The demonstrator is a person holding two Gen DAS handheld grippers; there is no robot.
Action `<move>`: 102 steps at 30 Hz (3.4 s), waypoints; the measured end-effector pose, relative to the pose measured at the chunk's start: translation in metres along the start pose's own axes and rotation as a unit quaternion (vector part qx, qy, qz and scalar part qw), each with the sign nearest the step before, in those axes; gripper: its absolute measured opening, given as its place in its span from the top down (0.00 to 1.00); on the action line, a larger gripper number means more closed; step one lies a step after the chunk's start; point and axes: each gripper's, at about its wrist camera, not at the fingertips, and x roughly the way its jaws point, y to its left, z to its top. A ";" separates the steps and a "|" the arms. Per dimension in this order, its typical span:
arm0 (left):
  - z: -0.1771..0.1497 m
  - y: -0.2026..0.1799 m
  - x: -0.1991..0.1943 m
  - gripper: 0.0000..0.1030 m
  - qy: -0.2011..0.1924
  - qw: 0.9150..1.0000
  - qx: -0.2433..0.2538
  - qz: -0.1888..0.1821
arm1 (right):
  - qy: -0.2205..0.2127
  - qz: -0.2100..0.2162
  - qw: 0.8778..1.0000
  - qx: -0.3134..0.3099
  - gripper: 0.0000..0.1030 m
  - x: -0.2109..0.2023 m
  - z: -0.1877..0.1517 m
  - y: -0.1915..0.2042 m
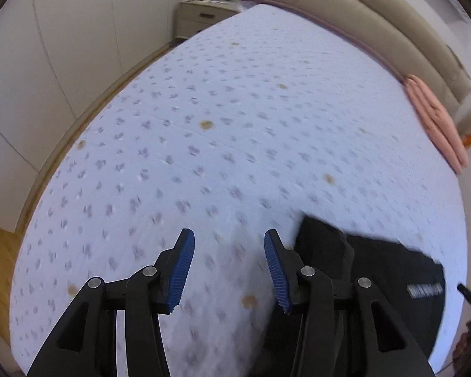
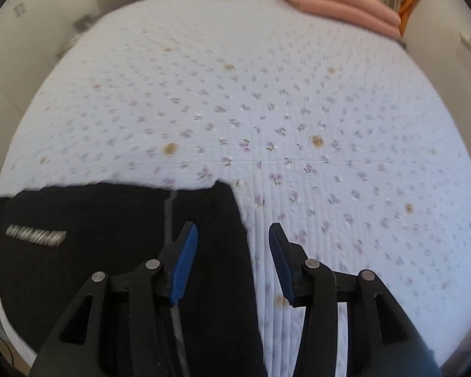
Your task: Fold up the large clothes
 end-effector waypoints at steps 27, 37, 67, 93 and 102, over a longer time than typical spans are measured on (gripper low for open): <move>-0.177 -0.178 0.023 0.54 0.091 0.974 0.190 -0.089 | 0.091 0.107 0.987 -0.082 0.55 0.018 -0.114 0.162; -0.090 -0.147 0.024 0.54 0.021 0.990 0.113 -0.076 | -0.010 0.117 0.991 -0.064 0.55 0.010 -0.007 0.163; -0.097 -0.097 0.005 0.32 0.043 0.993 0.098 -0.057 | -0.012 0.066 0.997 -0.047 0.30 0.003 -0.062 0.096; -0.101 0.039 0.109 0.08 0.188 0.952 -0.088 -0.225 | 0.107 0.284 0.943 0.136 0.00 0.101 -0.098 -0.082; -0.099 0.043 0.119 0.01 0.200 0.944 -0.086 -0.248 | 0.128 0.345 0.926 0.085 0.00 0.113 -0.089 -0.099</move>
